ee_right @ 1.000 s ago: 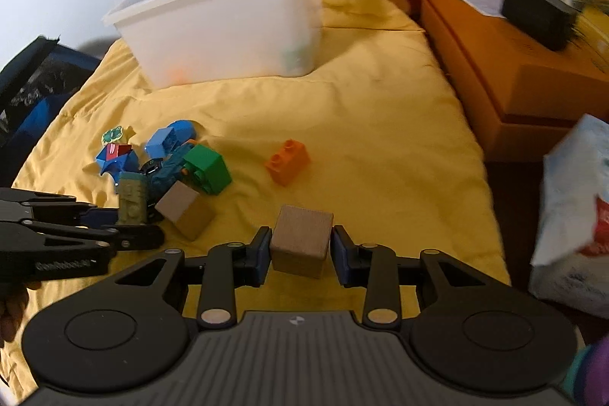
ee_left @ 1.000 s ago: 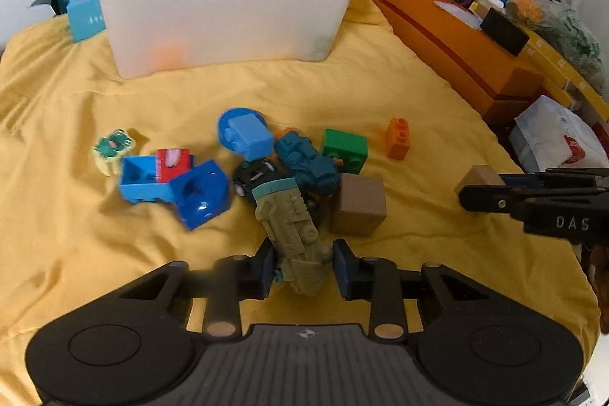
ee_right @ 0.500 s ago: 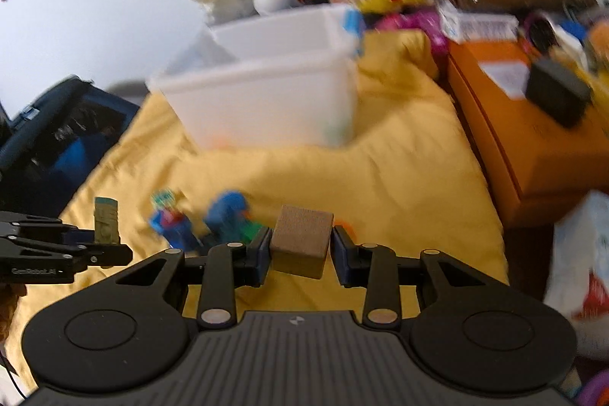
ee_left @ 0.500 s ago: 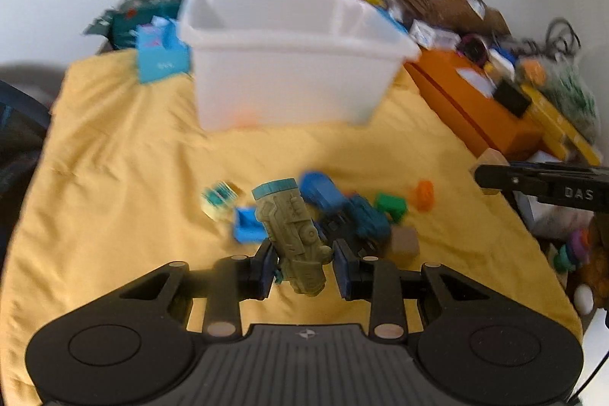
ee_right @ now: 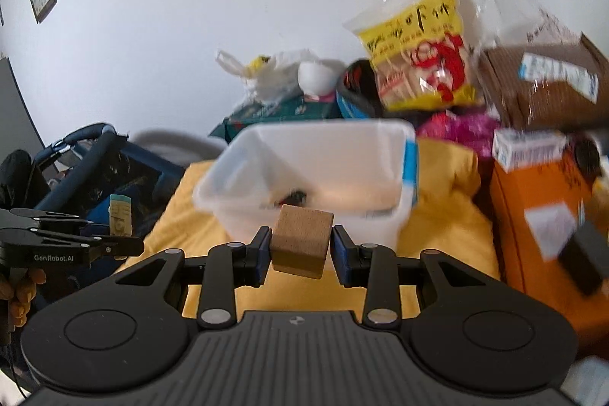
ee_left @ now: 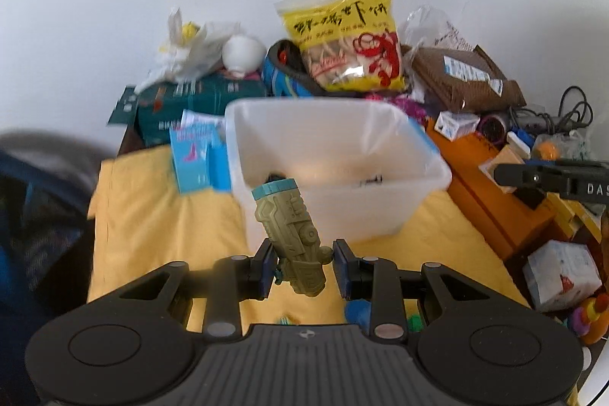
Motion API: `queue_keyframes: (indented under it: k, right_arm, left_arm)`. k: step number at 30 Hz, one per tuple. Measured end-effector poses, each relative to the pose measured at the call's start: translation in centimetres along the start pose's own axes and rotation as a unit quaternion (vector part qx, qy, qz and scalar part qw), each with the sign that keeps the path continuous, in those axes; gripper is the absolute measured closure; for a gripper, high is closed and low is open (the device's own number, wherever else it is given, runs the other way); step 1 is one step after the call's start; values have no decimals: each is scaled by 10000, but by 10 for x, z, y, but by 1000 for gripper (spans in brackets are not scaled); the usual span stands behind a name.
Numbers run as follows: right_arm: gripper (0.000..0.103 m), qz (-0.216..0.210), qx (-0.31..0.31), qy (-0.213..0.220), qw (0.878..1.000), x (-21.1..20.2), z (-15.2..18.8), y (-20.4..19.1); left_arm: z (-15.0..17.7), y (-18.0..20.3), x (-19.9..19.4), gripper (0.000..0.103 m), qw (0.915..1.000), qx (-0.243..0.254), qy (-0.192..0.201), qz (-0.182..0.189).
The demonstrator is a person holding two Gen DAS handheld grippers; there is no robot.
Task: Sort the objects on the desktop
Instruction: 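Carry the train and wooden cube over the white bin and open the left tool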
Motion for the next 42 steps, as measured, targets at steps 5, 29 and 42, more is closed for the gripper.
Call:
queue_keyframes:
  k: [5,29,42]
  right_arm:
    - [66,-34,-62,-38,10000,14,-37,6]
    - [22,516,-438,-926,9934,97,-74,23]
    - [38,-2,-602,-1747,9828,32,155,-19]
  left_arm:
    - [-37,-6,15,68,9999,-106,-29,13]
    - [-73,-11,72,56,9993,13,-322,-180]
    - [141,18,48,46,9955,188,-926,45]
Point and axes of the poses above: each gripper's, at about its wrist camera, not at the fingertips, and x roughly the way its jaws point, y to its right, z to its underside, the point moved 5 cm from there along x, roughly the way its jaws point, and after that the axes turned 6 degrees about y, right-handed, at the moved point
